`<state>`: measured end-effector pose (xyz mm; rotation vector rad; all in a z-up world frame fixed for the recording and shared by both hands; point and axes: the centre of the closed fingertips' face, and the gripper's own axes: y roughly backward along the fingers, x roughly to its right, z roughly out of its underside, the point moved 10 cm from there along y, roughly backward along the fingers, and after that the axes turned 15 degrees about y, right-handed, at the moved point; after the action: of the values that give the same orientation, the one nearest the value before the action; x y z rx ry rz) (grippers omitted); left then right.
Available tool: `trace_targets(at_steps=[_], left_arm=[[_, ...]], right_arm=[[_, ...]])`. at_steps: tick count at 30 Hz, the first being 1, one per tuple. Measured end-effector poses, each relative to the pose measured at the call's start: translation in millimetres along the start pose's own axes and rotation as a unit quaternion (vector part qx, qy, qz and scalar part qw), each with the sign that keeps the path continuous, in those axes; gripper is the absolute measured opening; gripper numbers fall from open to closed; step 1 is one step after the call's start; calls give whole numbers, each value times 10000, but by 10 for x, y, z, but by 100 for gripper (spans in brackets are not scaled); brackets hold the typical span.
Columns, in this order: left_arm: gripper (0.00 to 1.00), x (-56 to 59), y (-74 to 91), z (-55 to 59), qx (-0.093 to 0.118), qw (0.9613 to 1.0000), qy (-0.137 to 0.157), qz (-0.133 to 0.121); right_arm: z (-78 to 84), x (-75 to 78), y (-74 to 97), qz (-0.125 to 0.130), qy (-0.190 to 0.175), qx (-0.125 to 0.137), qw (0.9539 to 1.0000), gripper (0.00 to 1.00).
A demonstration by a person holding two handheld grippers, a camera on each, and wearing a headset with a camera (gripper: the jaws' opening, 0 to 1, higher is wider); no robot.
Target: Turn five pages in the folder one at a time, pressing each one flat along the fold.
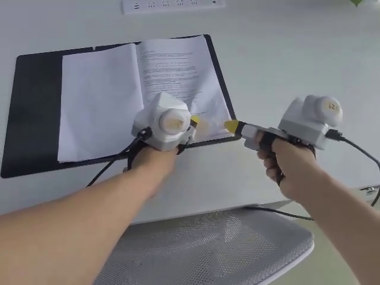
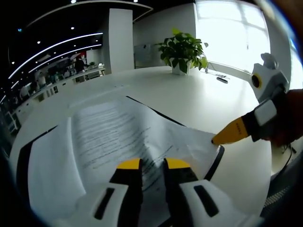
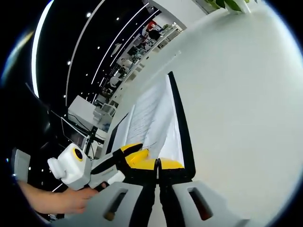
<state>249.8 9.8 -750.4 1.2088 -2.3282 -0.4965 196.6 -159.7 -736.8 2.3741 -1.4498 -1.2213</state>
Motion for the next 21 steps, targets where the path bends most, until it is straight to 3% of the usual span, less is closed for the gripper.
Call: trace_targets(at_steps=[5,9,15,21], left_arm=[[13,-25,2,-10,-11,9999,166,-7],[4,-53,53,-12,-75,9997,243,-70],[10,-112,219,-25,-168,9994,296,-34],[12,-262,517,-136,22,9990,430,-81]], right_arm=[[-29,-44,18,10,-15,123,9999,0],[-73,-87,48,-6,39,222,9997,0],[-172,-244,64,-216,214,391,9988,0],[-340,-528,64,-513,526,601,9955,0]])
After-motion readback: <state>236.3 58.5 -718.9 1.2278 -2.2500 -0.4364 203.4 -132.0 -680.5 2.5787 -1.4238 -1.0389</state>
